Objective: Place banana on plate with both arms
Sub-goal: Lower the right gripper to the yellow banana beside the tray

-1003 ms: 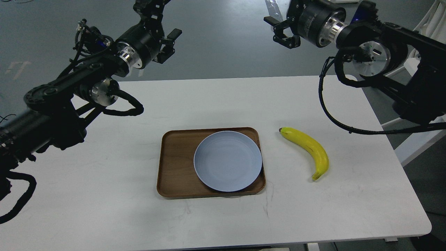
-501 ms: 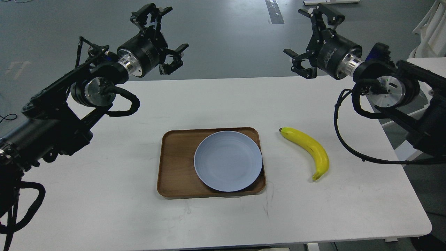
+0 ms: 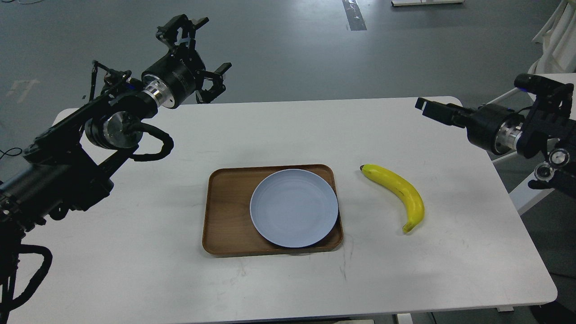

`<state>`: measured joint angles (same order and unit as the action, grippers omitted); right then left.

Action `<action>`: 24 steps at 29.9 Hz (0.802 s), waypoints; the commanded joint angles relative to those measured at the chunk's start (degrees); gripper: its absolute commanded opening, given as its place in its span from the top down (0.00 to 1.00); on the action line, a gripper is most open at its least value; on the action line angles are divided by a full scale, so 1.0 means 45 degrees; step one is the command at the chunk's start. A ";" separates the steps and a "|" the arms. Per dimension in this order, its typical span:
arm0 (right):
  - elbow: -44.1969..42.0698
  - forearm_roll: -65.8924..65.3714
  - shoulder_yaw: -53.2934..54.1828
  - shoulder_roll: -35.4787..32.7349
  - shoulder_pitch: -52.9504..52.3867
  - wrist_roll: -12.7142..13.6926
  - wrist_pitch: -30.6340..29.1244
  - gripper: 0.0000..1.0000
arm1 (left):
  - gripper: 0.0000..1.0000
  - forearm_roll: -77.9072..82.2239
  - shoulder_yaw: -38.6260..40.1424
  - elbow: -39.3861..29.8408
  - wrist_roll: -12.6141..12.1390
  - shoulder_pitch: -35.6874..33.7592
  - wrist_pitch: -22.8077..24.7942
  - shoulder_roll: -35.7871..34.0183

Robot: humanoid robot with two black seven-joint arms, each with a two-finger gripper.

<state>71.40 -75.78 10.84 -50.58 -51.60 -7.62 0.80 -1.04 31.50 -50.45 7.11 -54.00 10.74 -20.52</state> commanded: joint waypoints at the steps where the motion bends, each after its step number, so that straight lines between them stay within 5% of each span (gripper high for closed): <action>1: -0.0086 -0.2005 -0.1525 -0.0050 0.0353 -0.0044 0.0817 0.03 | 0.02 0.0016 -0.0009 -0.0020 -0.0018 0.0087 -0.0004 0.0029; 24: -0.1785 -0.2262 -0.2564 0.2000 0.1585 -0.0806 0.1522 0.18 | 0.02 -0.0004 0.0205 -0.0079 0.0099 0.0321 -0.0062 -0.0206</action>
<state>63.83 -85.97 -0.53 -42.50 -43.92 -10.63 7.50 -1.03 31.93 -50.76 7.53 -52.67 10.37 -21.41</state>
